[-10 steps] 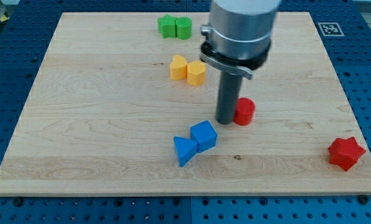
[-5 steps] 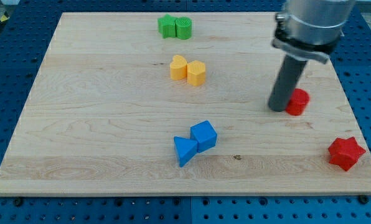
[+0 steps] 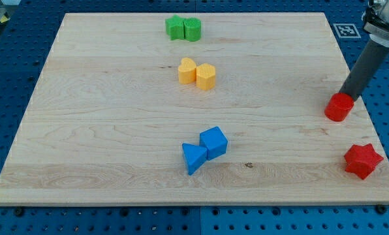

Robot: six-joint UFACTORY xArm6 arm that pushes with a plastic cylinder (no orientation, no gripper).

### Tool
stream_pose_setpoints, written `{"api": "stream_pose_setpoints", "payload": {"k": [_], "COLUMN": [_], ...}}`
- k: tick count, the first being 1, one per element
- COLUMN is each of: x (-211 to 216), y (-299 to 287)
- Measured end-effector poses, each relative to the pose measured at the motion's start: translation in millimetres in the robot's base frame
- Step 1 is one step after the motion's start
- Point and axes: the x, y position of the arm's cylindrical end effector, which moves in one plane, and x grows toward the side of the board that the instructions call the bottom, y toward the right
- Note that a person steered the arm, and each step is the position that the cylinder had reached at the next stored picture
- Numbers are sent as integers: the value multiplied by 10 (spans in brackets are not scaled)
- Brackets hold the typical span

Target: Push red circle above red star

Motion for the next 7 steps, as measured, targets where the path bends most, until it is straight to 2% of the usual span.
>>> {"api": "stream_pose_setpoints", "payload": {"k": [1, 2, 3, 5, 6, 7], "x": [55, -286, -264, 242, 183, 181], "y": [-37, -49, -199, -225, -230, -478]}}
